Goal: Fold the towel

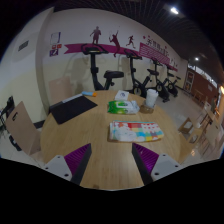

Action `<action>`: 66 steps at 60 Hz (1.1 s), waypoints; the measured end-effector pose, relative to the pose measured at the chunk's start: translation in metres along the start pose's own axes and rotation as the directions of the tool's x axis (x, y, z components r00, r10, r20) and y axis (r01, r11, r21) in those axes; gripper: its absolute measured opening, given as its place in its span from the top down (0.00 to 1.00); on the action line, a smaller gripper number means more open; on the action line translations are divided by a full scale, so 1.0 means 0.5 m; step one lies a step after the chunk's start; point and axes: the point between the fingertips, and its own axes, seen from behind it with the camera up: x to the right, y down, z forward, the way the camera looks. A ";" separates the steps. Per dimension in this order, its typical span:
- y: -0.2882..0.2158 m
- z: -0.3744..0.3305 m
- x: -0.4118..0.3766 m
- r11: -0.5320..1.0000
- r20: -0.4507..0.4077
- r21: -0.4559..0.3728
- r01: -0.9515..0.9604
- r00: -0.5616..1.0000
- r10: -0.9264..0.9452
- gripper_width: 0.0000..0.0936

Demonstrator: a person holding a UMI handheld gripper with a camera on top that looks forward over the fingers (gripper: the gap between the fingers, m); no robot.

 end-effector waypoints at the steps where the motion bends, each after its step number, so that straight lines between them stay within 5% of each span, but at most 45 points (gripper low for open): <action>1: 0.001 0.017 -0.002 1.000 0.001 -0.002 -0.002 1.000 0.002 0.08; 35: 0.022 0.507 0.013 0.992 -0.035 -0.127 0.020 0.999 -0.025 0.11; 39: 0.014 0.517 0.003 0.992 -0.015 -0.123 0.013 1.000 -0.015 0.28; 44: 0.012 0.522 0.003 0.988 -0.021 -0.149 0.042 0.999 -0.046 0.99; 49: 0.016 0.527 0.007 0.979 -0.063 -0.179 0.093 0.992 -0.106 0.99; 55: 0.002 0.494 -0.037 0.975 -0.003 -0.221 -0.013 1.000 0.013 0.99; 66: -0.151 0.381 0.004 0.969 0.033 -0.151 -0.195 0.979 0.202 0.99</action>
